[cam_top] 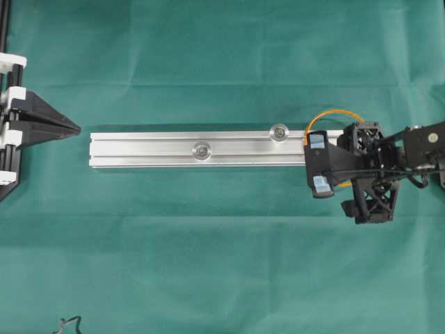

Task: Hook the rubber onto the shaft.
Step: 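Lower the right gripper and pinch the band's near edge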

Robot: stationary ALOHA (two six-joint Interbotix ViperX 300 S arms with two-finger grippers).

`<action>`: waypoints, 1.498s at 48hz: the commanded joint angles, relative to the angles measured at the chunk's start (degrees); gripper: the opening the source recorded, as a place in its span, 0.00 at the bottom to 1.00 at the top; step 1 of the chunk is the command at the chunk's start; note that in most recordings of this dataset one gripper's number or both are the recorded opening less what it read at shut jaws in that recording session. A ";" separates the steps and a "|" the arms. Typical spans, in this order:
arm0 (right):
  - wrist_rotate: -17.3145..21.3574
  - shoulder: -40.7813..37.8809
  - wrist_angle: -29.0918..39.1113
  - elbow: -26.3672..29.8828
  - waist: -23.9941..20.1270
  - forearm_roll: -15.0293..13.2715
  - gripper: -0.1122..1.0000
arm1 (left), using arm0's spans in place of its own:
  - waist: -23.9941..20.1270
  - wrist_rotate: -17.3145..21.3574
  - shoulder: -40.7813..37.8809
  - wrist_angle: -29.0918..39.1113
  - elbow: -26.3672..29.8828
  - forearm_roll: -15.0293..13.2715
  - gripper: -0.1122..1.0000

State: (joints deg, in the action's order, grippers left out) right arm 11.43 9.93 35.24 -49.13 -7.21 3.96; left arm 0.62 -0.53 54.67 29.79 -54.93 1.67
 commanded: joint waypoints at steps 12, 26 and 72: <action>1.67 0.26 -3.69 -2.20 -0.44 0.70 0.98 | 0.09 -0.09 -0.44 -0.53 1.85 0.09 0.10; 2.20 0.26 -5.54 -2.81 -0.53 0.70 0.98 | 0.09 -0.09 -0.44 -0.53 1.76 0.09 0.10; 2.29 0.00 -5.89 -2.55 -0.44 -1.76 0.16 | 0.09 -0.09 -0.44 -0.53 1.76 0.09 0.10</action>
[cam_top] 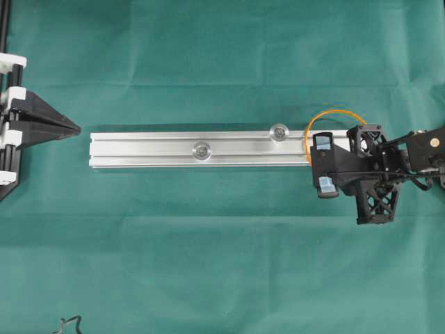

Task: Hook the rubber onto the shaft.
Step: 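Lower the right gripper and pinch the band's near edge, then lift the band with the right gripper and carry it leftward along the rail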

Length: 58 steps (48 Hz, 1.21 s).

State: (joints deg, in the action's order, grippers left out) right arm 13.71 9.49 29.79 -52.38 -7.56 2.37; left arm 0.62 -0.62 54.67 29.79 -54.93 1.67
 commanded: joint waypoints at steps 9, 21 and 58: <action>0.00 0.44 -0.35 0.88 -0.18 -0.18 0.16 | 0.09 0.09 -0.35 -0.53 1.76 0.09 0.10; 0.00 0.79 0.00 1.23 -0.09 -0.09 0.16 | 0.09 0.09 -0.44 -0.53 1.76 0.09 0.10; 0.00 10.90 18.63 9.93 -0.09 -3.78 0.16 | 0.18 0.09 -0.44 -0.53 1.85 0.09 0.10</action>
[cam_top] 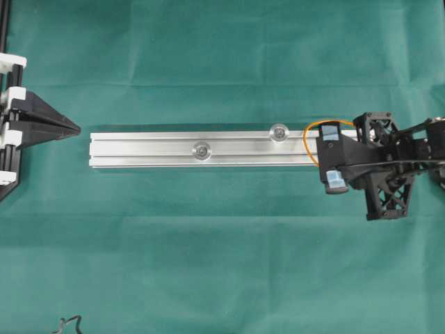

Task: Hook the rubber onto the shaft.
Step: 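Lift the band with the right gripper and carry it leftward along the rail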

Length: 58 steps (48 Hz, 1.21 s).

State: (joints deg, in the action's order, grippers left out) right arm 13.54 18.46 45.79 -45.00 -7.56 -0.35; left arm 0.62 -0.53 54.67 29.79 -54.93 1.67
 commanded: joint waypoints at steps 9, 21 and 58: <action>0.18 4.39 9.32 6.42 0.00 -3.43 0.16 | 0.09 0.00 -0.44 -0.53 1.85 0.09 0.10; 0.18 6.06 16.08 10.37 0.00 -4.39 0.16 | 0.09 0.00 -0.44 -0.53 1.85 0.09 0.10; -0.44 0.88 16.96 15.56 0.44 -4.83 0.16 | 0.09 0.09 -0.35 -0.53 1.85 0.09 0.10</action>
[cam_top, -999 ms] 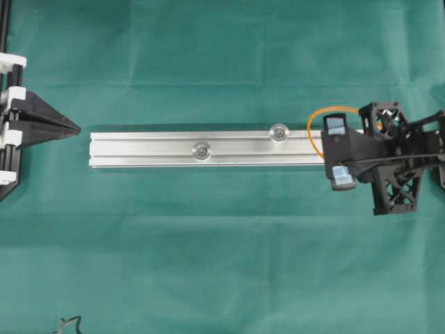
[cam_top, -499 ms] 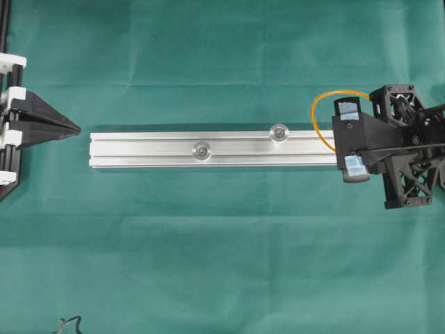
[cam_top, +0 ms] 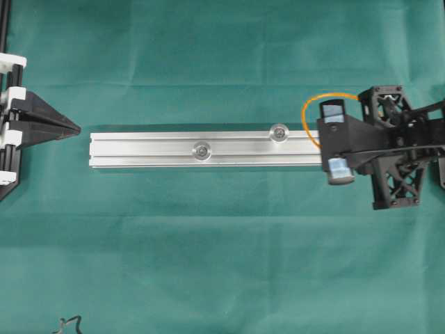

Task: Hook the rubber onto the shaft.
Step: 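Lift the band with the right gripper and carry it leftward along the rail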

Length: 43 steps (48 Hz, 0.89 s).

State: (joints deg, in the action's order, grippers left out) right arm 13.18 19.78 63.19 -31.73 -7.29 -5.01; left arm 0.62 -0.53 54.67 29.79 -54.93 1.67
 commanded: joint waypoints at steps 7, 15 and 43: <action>-0.18 -2.99 -1.67 4.57 0.18 -0.62 0.16 | 0.09 0.09 -0.44 -0.53 1.85 0.09 0.10; -0.18 -5.63 -2.55 7.12 0.26 -0.79 0.16 | 0.09 0.09 -0.35 -0.53 1.85 0.09 0.10; -0.35 -11.69 -3.43 13.45 1.14 -1.67 0.16 | 0.09 0.09 -0.44 -0.53 1.85 0.09 0.10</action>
State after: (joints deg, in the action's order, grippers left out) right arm 12.92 7.56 60.12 -19.86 -6.33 -6.59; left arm 0.62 -0.53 54.67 29.79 -54.93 1.67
